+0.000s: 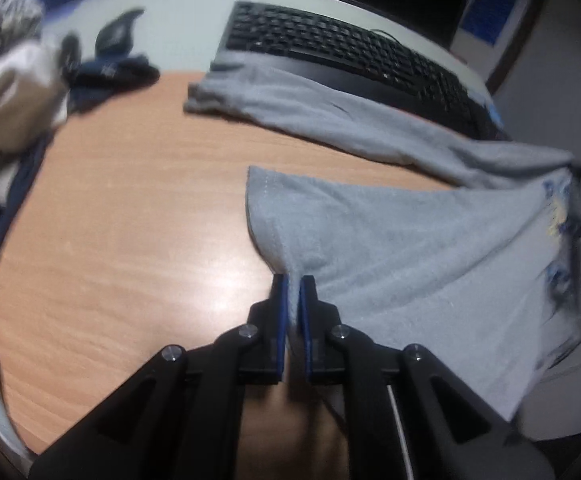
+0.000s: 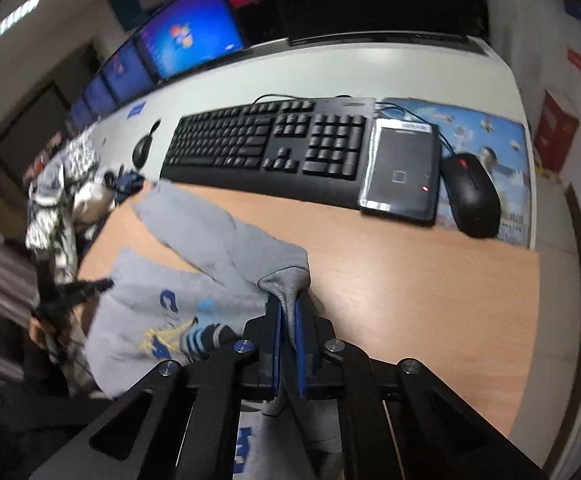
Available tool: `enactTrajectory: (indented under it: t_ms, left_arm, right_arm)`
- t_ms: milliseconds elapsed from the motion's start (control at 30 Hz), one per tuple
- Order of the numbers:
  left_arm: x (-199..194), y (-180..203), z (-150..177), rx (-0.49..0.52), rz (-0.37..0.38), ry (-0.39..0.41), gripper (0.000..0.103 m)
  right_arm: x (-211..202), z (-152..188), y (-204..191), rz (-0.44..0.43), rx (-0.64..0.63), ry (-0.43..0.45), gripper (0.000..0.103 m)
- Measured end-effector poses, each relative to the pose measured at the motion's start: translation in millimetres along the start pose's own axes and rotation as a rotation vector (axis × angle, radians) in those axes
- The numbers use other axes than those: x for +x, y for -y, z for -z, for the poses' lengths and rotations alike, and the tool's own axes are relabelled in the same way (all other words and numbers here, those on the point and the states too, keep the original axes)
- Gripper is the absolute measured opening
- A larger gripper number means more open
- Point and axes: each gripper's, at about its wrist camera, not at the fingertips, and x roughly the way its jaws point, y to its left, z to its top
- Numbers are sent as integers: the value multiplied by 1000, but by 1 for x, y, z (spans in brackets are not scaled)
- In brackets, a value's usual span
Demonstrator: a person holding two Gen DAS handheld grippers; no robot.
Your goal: Fold clothes
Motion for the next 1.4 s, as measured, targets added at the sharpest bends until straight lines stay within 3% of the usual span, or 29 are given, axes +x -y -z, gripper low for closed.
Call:
enactTrajectory:
  t_ms: [167,333,400,533,633,667,700,767,967,1100,1167,1233,1300,1333,1367,1400]
  left_arm:
    - [2,4,-4,22,-51,-15,8]
    - [2,-3,-4,36,-55,-31,9]
    - [0,-11,-4,17,-50,-40,9]
    - [-4,-25,-11,-77,10,-78,13]
    - [-8,-13,-18,-60,64,-77,27]
    - [-8,-9,-20,-51,69,-81,45]
    - [-7,-5,-21,-32,43,-83,61]
    - [-2,-3,-23,-15,-29,-94,70]
    - [10,4,-24,12,-75,-110,78]
    - [16,16,-24,80,-127,-102,79]
    - [16,17,-23,82,-124,-100,76]
    - [14,18,-22,94,-111,-92,71]
    - [13,22,-22,102,-68,-82,36]
    - [13,24,-23,104,-47,-80,31]
    - [15,25,-24,101,-31,-80,12]
    - [18,25,-26,92,-19,-78,7]
  right_arm:
    - [28,33,-11,15,-86,-156,5]
    - [28,45,14,76,-38,-134,5]
    - [13,42,34,138,7,-96,5]
    - [6,49,44,91,62,-77,5]
    - [29,58,28,80,24,-122,5]
    - [35,60,26,81,16,-131,5]
    - [38,60,28,90,19,-127,5]
    - [42,59,34,105,40,-117,5]
    - [43,61,44,124,74,-115,12]
    - [43,62,48,135,75,-113,29]
    - [44,63,50,136,76,-112,52]
    - [47,64,52,106,95,-120,54]
    - [53,65,53,116,93,-130,54]
    - [54,64,49,145,55,-105,54]
    - [58,64,43,175,8,-114,44]
    - [61,64,37,200,-35,-126,26]
